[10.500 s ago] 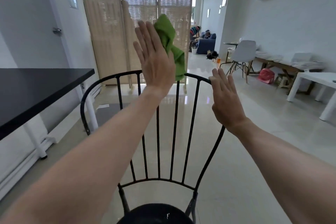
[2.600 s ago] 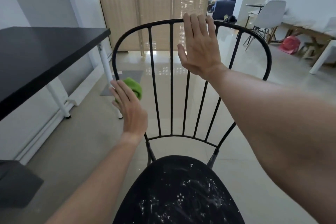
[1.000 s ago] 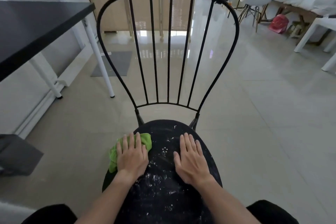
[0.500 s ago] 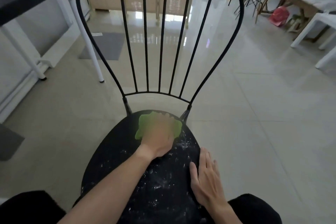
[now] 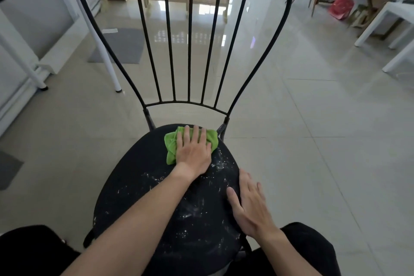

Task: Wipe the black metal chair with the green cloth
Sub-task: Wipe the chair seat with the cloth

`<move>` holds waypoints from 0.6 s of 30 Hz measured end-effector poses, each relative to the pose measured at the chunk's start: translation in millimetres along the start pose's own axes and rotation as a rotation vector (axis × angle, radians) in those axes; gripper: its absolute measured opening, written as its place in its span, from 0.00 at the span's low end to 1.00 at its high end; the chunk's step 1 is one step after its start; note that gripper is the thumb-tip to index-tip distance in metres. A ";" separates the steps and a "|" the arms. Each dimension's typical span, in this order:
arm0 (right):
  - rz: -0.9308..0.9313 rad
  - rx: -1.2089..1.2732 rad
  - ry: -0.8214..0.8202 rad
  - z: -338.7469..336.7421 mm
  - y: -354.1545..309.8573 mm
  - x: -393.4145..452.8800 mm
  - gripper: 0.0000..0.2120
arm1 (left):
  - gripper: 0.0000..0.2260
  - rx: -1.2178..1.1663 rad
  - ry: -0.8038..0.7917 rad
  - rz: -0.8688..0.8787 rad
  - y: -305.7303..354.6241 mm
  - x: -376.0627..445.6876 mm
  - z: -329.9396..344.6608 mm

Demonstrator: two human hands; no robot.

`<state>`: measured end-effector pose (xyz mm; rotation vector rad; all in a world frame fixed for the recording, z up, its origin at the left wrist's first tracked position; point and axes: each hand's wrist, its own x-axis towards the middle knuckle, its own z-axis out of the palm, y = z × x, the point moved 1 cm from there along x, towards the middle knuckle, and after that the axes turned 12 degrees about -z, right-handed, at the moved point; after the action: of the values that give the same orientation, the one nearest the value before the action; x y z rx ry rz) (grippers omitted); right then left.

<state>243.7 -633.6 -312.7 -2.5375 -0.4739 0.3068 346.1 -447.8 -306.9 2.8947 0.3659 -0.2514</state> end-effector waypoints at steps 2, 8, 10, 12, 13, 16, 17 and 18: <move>-0.013 -0.063 -0.033 -4.6 -4.2 -2.4 0.43 | 0.26 0.044 -0.009 0.099 17.3 -1.9 3.7; -0.031 -0.169 -0.055 -9.8 -6.0 -13.9 0.47 | 0.29 0.092 0.020 0.425 -4.3 -47.7 12.1; -0.038 -0.171 -0.051 -10.5 -5.7 -14.9 0.47 | 0.27 0.079 0.052 0.453 -22.4 -65.5 15.9; -0.046 -0.185 -0.046 -9.9 -5.7 -15.0 0.48 | 0.26 0.071 0.081 0.464 -39.5 -88.3 19.4; -0.050 -0.198 -0.045 -9.1 -6.1 -15.0 0.49 | 0.26 0.068 0.090 0.464 -48.1 -100.3 21.0; -0.048 -0.222 -0.023 -5.6 -9.1 -14.7 0.47 | 0.26 0.082 0.073 0.439 -74.3 -127.1 19.9; -0.048 -0.225 -0.017 -4.5 -11.1 -14.9 0.45 | 0.26 0.092 0.085 0.419 -82.6 -128.4 18.2; -0.051 -0.227 -0.012 -3.5 -12.9 -15.2 0.43 | 0.26 0.103 0.109 0.380 -88.5 -124.8 16.9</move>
<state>227.4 -631.0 -300.9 -2.7391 -0.6084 0.2617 201.3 -396.2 -315.6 3.0090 -0.1894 -0.0511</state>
